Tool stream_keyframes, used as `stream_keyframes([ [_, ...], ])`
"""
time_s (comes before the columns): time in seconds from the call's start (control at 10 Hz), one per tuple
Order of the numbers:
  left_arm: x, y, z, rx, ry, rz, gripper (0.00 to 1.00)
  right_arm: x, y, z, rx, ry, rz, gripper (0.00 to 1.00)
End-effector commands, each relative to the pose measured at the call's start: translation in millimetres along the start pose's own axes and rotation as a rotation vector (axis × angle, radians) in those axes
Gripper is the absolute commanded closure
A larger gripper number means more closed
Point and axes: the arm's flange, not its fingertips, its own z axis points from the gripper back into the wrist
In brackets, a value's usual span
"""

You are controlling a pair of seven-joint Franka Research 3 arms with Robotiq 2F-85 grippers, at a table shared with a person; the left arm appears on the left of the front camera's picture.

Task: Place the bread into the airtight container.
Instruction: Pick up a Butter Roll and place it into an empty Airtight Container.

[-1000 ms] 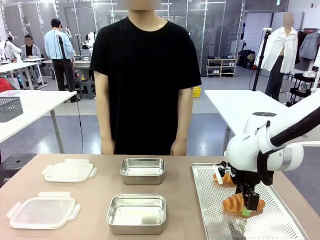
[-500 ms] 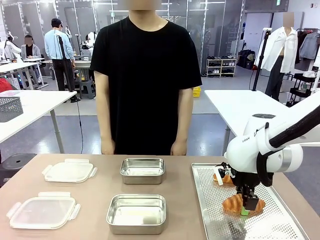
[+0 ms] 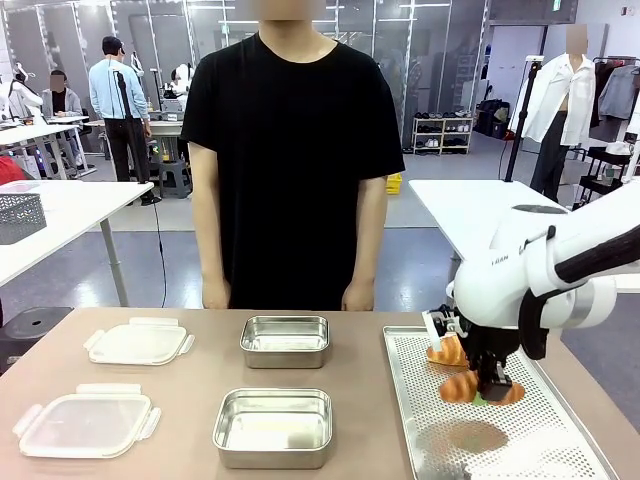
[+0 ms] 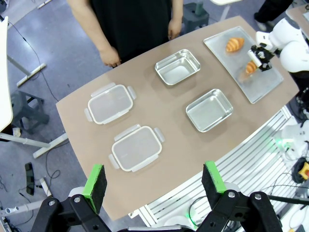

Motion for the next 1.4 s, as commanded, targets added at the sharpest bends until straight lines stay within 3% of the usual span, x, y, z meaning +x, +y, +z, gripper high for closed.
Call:
stream_keyframes([
  [0.0,2,0,2,0.0,0.0,-0.006,0.0,35,15,35,-0.003,-0.021,-0.023,0.7],
  [0.2,2,0,2,0.0,0.0,-0.006,0.0,89,21,66,0.004,-0.012,-0.101,0.7],
  [0.6,2,0,2,0.0,0.0,-0.006,0.0,208,47,81,0.05,-0.035,-0.01,0.7],
  [0.7,2,0,2,0.0,0.0,-0.006,0.0,235,53,78,0.09,-0.078,-0.021,0.7],
  [1.3,2,0,2,0.0,0.0,-0.006,0.0,315,57,21,0.115,-0.03,-0.037,0.7],
])
